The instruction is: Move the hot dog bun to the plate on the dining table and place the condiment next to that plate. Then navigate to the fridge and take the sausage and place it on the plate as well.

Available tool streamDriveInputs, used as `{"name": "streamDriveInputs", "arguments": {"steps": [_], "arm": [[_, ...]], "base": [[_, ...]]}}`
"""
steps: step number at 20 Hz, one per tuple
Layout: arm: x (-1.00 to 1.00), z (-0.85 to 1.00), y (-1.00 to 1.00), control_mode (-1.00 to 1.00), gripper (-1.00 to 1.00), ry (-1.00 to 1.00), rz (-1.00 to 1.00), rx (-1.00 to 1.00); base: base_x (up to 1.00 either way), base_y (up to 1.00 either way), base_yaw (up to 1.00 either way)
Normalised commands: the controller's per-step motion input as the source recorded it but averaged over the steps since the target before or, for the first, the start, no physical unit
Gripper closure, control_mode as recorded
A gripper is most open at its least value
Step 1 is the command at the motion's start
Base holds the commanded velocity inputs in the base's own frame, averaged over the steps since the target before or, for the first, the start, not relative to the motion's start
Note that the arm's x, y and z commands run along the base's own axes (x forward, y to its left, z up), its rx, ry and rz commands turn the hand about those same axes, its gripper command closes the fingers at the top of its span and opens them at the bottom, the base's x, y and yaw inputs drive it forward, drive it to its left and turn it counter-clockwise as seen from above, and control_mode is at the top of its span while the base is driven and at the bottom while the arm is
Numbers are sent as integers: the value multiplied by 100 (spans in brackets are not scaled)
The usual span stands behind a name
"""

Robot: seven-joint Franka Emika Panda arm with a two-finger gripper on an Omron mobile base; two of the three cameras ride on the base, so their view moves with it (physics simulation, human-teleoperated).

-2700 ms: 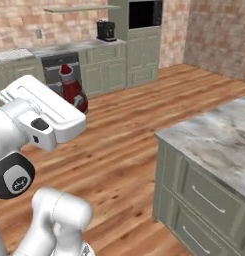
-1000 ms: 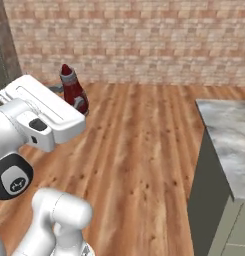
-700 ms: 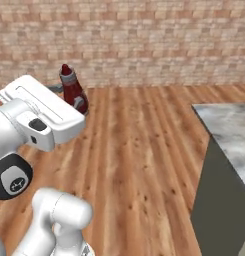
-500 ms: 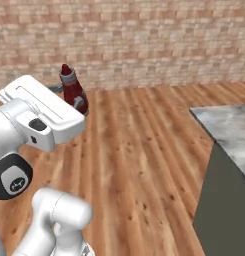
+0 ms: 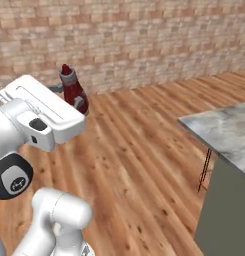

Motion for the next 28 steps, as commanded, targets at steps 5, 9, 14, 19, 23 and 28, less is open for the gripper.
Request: {"name": "streamDriveInputs", "arguments": {"steps": [5,9,14,19,23,28], "arm": [[0,0,0,100,100,0,0,0],[0,0,0,100,100,0,0,0],[0,0,0,100,100,0,0,0],[0,0,0,100,100,0,0,0],[0,0,0,100,100,0,0,0],[0,0,0,100,100,0,0,0]], "base": [[72,66,-52],[71,65,-54],[78,68,-58],[82,72,-63],[80,76,-61],[81,86,-55]]}}
